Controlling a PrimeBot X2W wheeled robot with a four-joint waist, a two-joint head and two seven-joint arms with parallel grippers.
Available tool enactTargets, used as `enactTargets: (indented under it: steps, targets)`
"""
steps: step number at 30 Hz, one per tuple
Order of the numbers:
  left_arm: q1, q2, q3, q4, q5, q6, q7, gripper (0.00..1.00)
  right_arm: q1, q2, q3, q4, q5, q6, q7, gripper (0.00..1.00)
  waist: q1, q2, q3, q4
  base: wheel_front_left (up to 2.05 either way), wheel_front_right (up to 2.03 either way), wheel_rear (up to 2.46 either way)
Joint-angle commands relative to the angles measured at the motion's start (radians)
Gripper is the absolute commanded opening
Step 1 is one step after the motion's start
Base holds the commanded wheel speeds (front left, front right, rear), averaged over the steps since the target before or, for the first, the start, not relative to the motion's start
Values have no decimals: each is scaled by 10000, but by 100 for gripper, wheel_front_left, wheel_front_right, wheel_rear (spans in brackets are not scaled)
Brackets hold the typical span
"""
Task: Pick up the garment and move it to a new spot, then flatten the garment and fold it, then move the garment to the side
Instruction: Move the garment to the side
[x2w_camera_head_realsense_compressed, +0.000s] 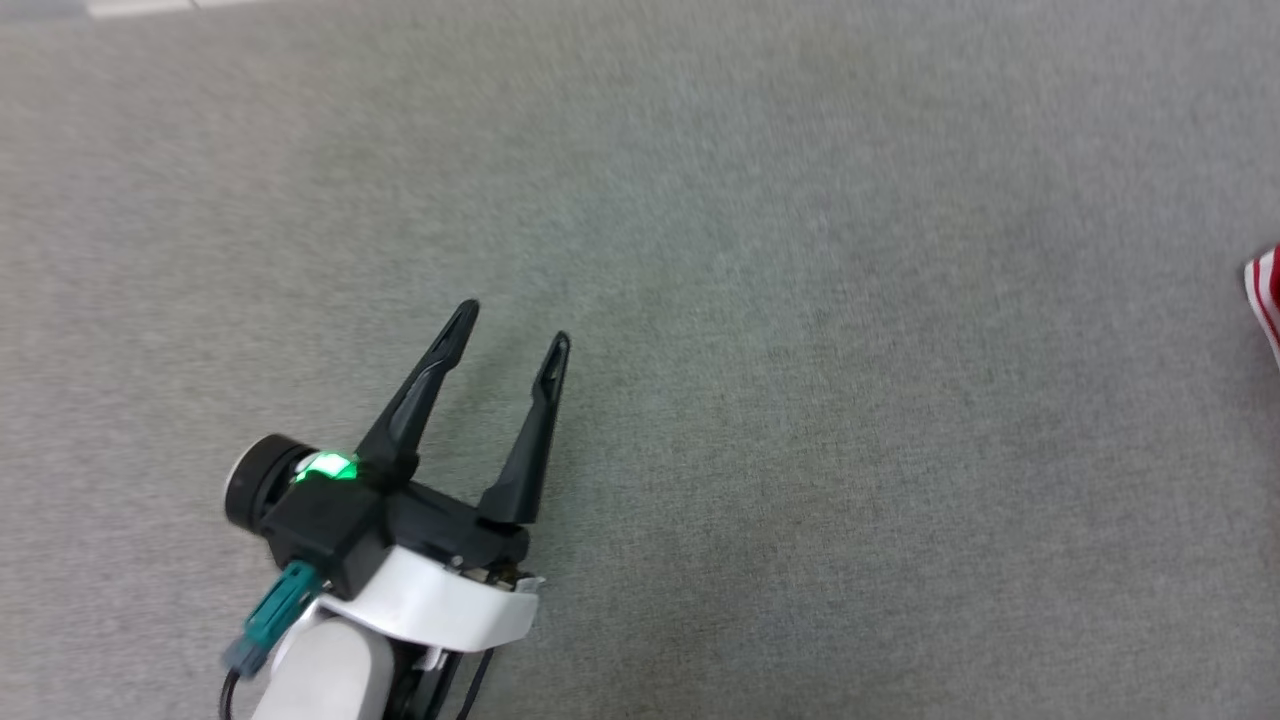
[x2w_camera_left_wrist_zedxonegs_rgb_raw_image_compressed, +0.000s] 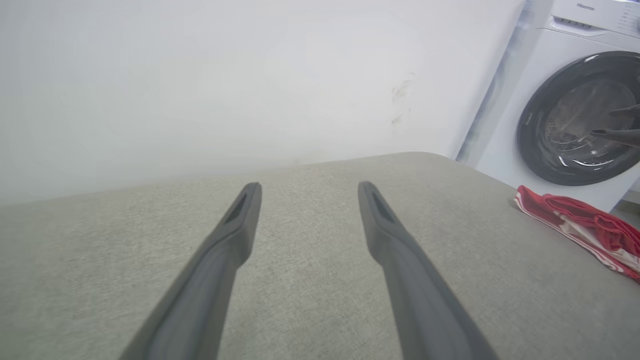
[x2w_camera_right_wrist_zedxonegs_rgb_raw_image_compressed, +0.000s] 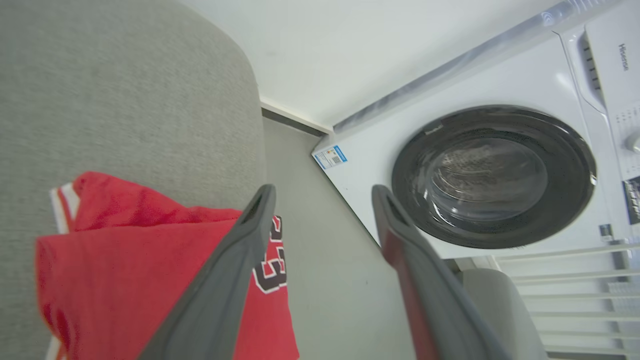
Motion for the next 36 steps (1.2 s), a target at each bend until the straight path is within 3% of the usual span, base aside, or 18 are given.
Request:
enactTargets:
  steps: [1,11,19,25,36]
  targets:
    - [236,-64,191,45,-21,-17,-18,100,157,314,-7,-338,376,-13,-271,100,0,0,-913,458,0,0,0]
    - [1371,-505,1673,273,-116,-17,-19,100,1272,3219,383,-2775,1931,-11,-1443,100,0,0,-2506,1188,0,0,0]
    - [1656,-752,2006,802,34,-17,-19,100,2699,5077,374,-3536,2633,-11,-2770,100,0,0,-3120,1625,0,0,0]
    - [1948,-871,2114,1222,30,-17,-19,100,3582,5592,817,-3215,3111,-10,-3821,100,0,0,-3399,1686,0,0,0]
    - [2338,-920,2089,1666,-186,-17,-19,100,4346,5704,1580,-1659,3626,-10,-5215,100,0,0,-3791,1601,0,0,0]
